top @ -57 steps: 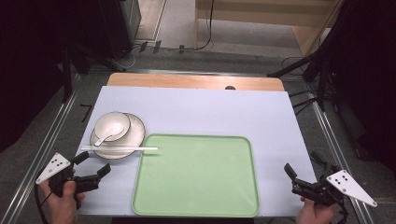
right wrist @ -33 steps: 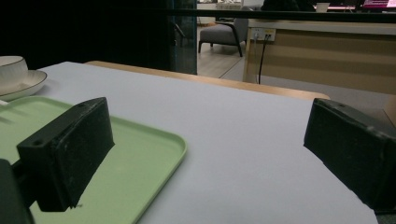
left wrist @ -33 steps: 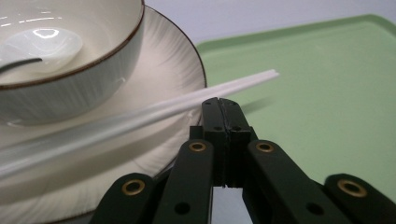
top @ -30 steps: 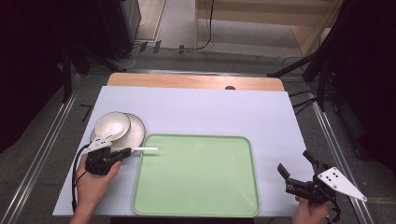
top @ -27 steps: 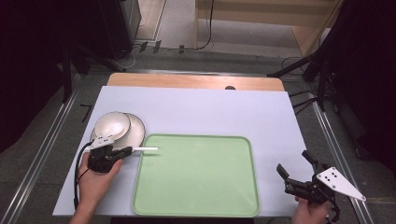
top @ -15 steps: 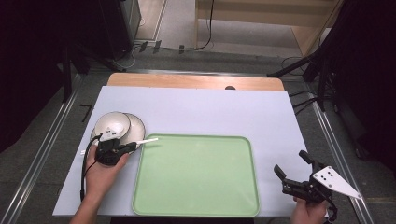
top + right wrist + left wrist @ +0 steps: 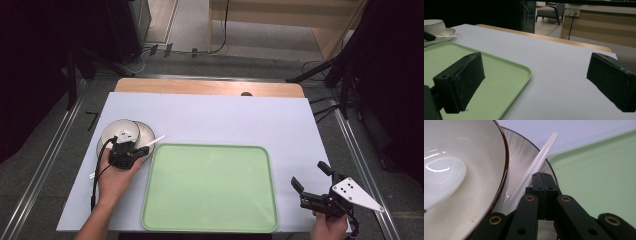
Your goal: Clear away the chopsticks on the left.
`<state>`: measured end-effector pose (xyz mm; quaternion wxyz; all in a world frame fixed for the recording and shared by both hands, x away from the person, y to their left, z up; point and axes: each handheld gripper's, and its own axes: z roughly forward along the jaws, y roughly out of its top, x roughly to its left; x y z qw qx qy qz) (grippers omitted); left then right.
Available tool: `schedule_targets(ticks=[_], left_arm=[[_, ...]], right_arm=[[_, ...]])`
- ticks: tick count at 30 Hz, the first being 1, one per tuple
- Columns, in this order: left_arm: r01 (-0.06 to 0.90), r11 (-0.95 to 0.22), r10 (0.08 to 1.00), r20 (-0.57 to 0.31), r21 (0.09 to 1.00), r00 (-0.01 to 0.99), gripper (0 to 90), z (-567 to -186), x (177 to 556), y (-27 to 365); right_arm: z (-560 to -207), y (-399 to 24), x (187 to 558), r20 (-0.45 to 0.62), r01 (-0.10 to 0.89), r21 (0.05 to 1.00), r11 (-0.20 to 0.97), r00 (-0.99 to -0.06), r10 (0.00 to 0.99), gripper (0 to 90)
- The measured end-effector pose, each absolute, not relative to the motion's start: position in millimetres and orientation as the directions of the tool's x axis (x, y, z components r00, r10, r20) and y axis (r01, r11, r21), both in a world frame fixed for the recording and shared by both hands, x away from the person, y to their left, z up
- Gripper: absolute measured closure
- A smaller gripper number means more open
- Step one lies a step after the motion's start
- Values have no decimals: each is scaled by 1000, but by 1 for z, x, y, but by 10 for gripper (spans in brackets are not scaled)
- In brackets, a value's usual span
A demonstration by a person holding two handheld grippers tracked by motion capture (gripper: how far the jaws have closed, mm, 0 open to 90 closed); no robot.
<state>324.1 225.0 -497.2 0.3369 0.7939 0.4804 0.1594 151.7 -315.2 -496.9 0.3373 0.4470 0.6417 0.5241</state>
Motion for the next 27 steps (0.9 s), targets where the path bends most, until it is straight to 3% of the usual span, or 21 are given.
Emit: schedule_targets(ticks=[6, 11, 19, 27], left_arm=[[647, -328, 869, -49, 689, 493, 893, -498, 330, 219], [629, -320, 854, -73, 709, 516, 821, -491, 321, 225], [629, -310, 820, -135, 713, 556, 782, -476, 291, 279], [612, -357, 811, -91, 705, 578, 763, -468, 285, 307]], right_arm=[[-498, -314, 153, 32, 224, 973, 57, -375, 927, 14], [-497, -314, 152, 31, 224, 973, 58, -375, 926, 14], [-498, -316, 151, 26, 222, 973, 62, -372, 928, 14], [-496, -309, 150, -2, 222, 971, 94, -382, 924, 14]])
